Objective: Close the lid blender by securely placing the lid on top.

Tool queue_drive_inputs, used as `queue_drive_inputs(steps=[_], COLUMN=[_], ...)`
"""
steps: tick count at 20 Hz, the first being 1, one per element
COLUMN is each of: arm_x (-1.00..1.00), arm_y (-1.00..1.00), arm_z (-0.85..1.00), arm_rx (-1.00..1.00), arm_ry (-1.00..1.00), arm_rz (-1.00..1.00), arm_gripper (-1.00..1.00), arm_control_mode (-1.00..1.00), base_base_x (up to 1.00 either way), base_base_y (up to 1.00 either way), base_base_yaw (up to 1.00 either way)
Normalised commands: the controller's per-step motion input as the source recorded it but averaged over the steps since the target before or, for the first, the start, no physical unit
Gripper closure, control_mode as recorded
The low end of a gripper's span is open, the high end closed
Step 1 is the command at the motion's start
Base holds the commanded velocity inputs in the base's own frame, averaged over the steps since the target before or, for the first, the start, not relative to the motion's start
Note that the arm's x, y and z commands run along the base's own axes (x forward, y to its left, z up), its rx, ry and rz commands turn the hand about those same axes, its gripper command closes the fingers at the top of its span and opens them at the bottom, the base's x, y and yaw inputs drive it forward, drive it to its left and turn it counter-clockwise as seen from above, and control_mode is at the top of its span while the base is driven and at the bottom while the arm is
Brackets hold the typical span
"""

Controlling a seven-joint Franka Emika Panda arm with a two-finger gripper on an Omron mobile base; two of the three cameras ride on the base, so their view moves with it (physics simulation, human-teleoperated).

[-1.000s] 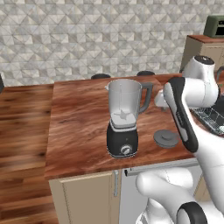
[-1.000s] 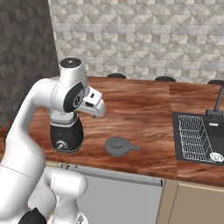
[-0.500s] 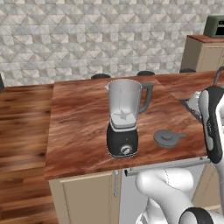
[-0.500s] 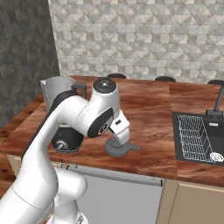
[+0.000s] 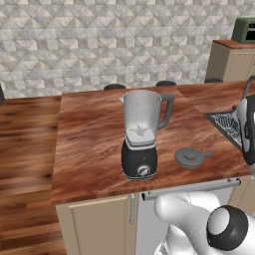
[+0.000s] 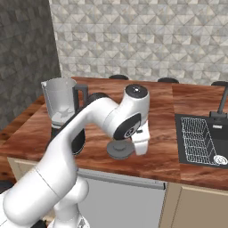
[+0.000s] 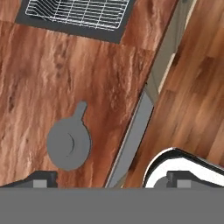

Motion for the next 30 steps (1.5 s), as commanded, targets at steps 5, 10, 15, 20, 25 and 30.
queue_drive_inputs(steps=[5,10,15,20,25,30], arm_x=[0.20,0.26,0.23,0.54,0.51,0.42], arm_y=[0.07,0.02,-0.06,0.19,0.16,-0.02], arm_z=[-0.58,-0.47,-0.34,-0.31,-0.28,-0.41], arm_rx=[0.00,0.09,0.16,0.03,0.01,0.08], arm_ry=[0.07,0.05,0.05,0.16,0.20,0.09], arm_rz=[-0.37,-0.18,0.00,-0.04,-0.07,-0.04], arm_gripper=[-1.00,-1.00,-1.00,-1.00,-1.00,-1.00], arm_control_mode=[-1.00,-1.00,-1.00,-1.00,-1.00,-1.00], base_base_x=[0.00,0.00,0.00,0.00,0.00,0.00], base_base_y=[0.00,0.00,0.00,0.00,0.00,0.00], base_base_yaw=[0.00,0.00,0.00,0.00,0.00,0.00])
